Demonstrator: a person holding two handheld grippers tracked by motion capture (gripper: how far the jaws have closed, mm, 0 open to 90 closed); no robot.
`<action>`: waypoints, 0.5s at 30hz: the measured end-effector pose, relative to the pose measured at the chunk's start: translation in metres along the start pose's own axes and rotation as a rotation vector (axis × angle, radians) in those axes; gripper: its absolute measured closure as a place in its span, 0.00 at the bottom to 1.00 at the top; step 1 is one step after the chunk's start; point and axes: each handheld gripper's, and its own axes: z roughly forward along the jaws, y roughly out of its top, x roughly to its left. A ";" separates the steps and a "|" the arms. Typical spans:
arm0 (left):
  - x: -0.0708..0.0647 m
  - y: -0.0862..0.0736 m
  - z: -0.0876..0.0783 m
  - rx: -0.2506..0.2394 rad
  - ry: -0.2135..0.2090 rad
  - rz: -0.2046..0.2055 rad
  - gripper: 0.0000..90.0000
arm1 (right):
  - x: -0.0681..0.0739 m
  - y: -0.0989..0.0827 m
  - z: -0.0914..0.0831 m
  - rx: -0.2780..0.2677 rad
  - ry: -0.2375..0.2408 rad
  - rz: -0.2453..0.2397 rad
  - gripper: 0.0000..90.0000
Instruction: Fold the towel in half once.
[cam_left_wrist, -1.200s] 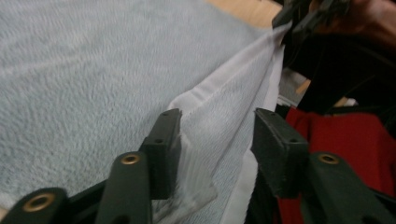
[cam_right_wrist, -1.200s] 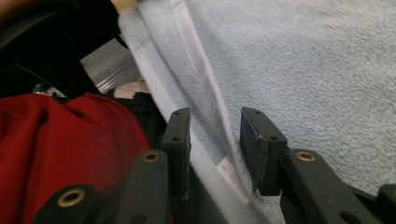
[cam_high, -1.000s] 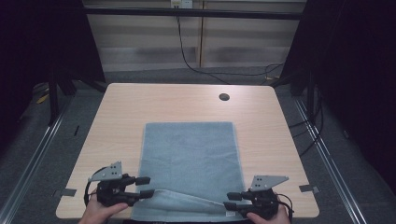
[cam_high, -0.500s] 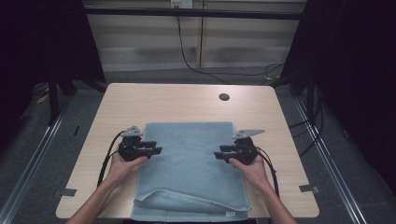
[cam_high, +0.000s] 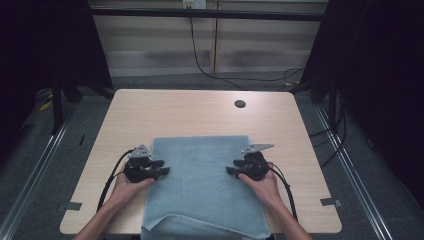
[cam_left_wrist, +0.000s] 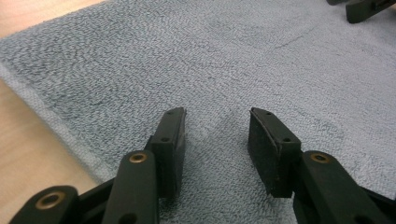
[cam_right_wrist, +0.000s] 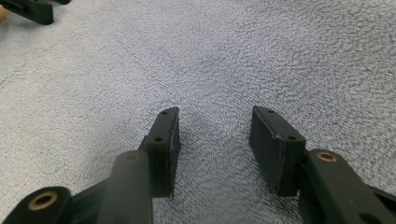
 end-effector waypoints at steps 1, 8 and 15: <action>-0.003 -0.002 -0.001 -0.003 -0.002 -0.003 0.62 | 0.000 -0.002 -0.002 0.006 0.013 0.007 0.59; -0.023 -0.013 -0.010 0.001 -0.016 0.017 0.62 | 0.010 -0.017 -0.017 0.015 0.048 0.004 0.59; -0.035 -0.020 -0.018 0.015 -0.057 -0.005 0.62 | 0.020 -0.032 -0.029 0.013 0.081 0.006 0.59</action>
